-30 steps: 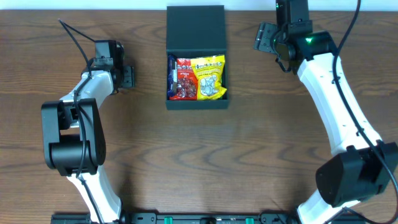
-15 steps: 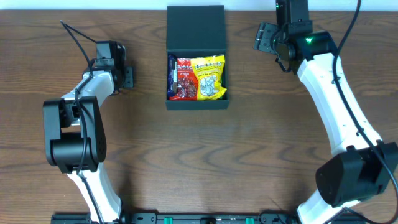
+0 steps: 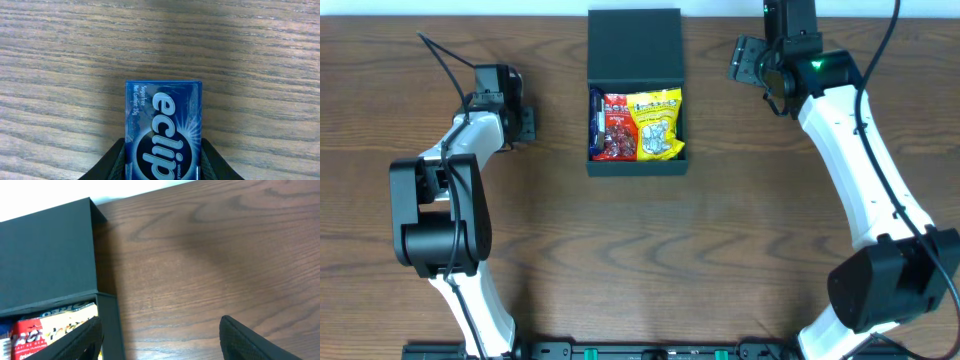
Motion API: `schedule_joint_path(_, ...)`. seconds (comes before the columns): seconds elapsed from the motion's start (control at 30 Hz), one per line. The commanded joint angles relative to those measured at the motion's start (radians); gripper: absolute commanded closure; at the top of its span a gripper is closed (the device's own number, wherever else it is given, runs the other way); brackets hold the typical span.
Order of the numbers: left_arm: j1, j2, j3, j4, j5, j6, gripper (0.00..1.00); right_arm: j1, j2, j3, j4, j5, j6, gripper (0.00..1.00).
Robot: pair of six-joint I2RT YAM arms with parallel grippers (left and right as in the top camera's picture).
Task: Pack container
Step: 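Carry the Eclipse tin into the box and release with left gripper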
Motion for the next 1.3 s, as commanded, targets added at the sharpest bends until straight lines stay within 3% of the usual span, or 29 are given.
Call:
schedule_joint_path(0.0,-0.01,-0.051,0.032,-0.011,0.0,-0.009,0.85,-0.019,0.003,0.006,-0.002,0.0,-0.012,0.25)
schedule_joint_path(0.2,-0.057,-0.192,0.047,-0.011,0.001,-0.009,0.94,-0.047,0.003,0.006,-0.002,0.0,-0.012,0.25)
schedule_joint_path(0.4,-0.175,-0.297,0.047,-0.011,0.009,-0.067,0.94,-0.063,0.003,0.006,-0.001,0.0,-0.012,0.25)
schedule_joint_path(0.8,-0.471,-0.289,0.047,-0.039,0.067,-0.211,0.94,-0.063,0.003,0.006,-0.002,0.0,-0.012,0.23)
schedule_joint_path(1.0,-0.515,-0.269,0.047,-0.093,-0.04,-0.276,0.94,-0.062,0.003,0.006,-0.002,0.0,-0.012,0.22)
schedule_joint_path(1.27,-0.515,-0.262,0.047,-0.116,-0.026,-0.335,0.94,-0.063,0.003,0.006,-0.001,0.0,-0.013,0.21)
